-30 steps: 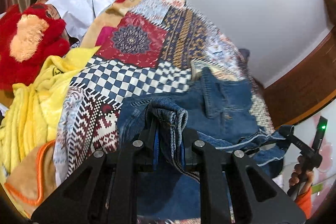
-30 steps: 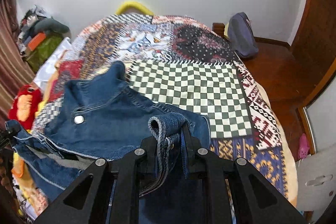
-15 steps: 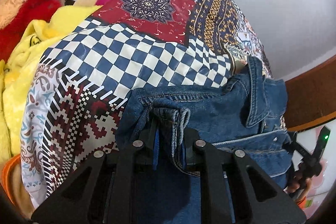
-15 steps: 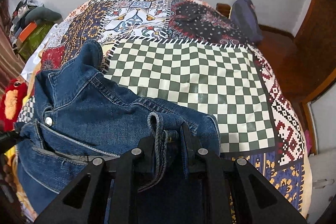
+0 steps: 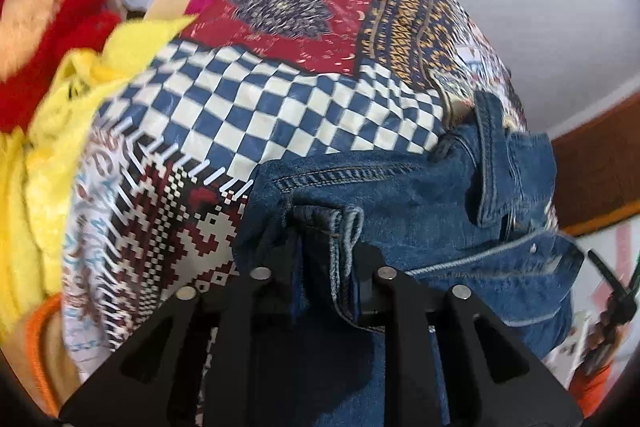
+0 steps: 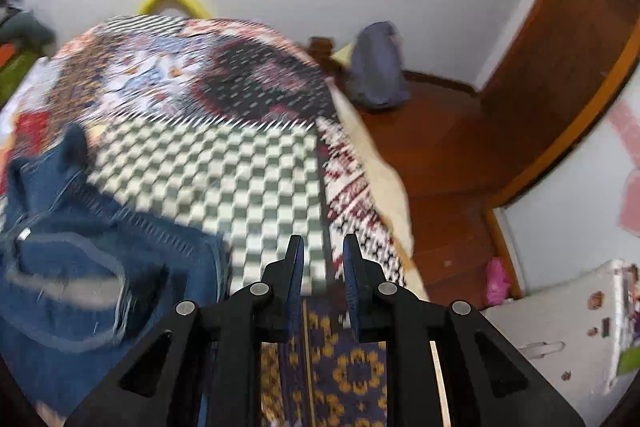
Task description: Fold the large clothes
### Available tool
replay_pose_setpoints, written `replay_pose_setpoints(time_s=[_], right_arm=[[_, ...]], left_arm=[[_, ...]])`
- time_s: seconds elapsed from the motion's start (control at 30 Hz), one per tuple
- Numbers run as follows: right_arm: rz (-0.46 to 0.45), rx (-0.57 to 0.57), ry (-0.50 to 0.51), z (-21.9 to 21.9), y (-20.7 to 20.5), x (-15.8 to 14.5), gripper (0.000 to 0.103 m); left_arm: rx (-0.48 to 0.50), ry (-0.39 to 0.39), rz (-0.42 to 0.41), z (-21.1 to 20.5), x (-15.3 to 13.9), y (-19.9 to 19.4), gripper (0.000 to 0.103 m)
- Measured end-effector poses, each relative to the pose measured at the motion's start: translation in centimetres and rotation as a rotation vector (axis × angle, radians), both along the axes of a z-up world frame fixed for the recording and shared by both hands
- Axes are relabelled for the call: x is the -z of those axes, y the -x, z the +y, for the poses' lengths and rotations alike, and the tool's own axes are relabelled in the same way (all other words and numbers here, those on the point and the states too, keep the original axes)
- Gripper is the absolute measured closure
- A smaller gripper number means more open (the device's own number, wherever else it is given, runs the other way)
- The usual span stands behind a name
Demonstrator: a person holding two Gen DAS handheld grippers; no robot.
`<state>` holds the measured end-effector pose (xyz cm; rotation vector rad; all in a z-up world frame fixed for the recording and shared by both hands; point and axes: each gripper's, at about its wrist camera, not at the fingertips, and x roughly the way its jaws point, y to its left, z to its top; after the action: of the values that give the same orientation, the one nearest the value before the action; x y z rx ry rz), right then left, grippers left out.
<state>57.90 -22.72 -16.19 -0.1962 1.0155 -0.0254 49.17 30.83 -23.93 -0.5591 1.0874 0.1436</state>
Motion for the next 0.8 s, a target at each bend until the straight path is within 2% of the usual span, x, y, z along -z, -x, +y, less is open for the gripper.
replay_pose_setpoints(time_s=[0.07,0.13,0.2,0.27,0.37,0.5,0.7,0.8], right_arm=[[0.003,-0.04,0.004,-0.3,1.2,-0.2,0.088],[-0.007,-0.078,0.041,0.1,2.9,-0.2,0.088],[-0.006,-0.108,0.043,0.7,4.0,-0.2,0.088],[-0.009,-0.136,0.03,1.5,5.1,-0.2,0.088],[-0.021,-0.188,0.014,2.9,6.8,-0.5,0.088],[-0.008,-0.27,-0.027,4.9,8.7,-0.6,0.088],[0.079,-0.346,-0.086,8.2,9.5,1.9,0.088],[0.127,-0.354,-0.076,10.0,8.7,4.1,0.088]], left_arm=[[0.04,-0.088,0.002,-0.9,-1.6,0.2,0.073],[0.057,-0.144,-0.012,-1.4,-3.1,0.7,0.061],[0.037,-0.26,-0.055,-1.8,-5.3,1.7,0.032],[0.027,-0.353,-0.122,-2.0,-7.7,3.1,0.024],[0.062,-0.402,-0.15,-2.4,-9.7,4.7,0.023],[0.137,-0.456,-0.126,-3.9,-9.7,6.1,0.018],[0.289,-0.445,-0.023,-7.7,-5.3,5.6,0.017],[0.313,-0.448,0.026,-8.7,-2.8,4.5,0.017]])
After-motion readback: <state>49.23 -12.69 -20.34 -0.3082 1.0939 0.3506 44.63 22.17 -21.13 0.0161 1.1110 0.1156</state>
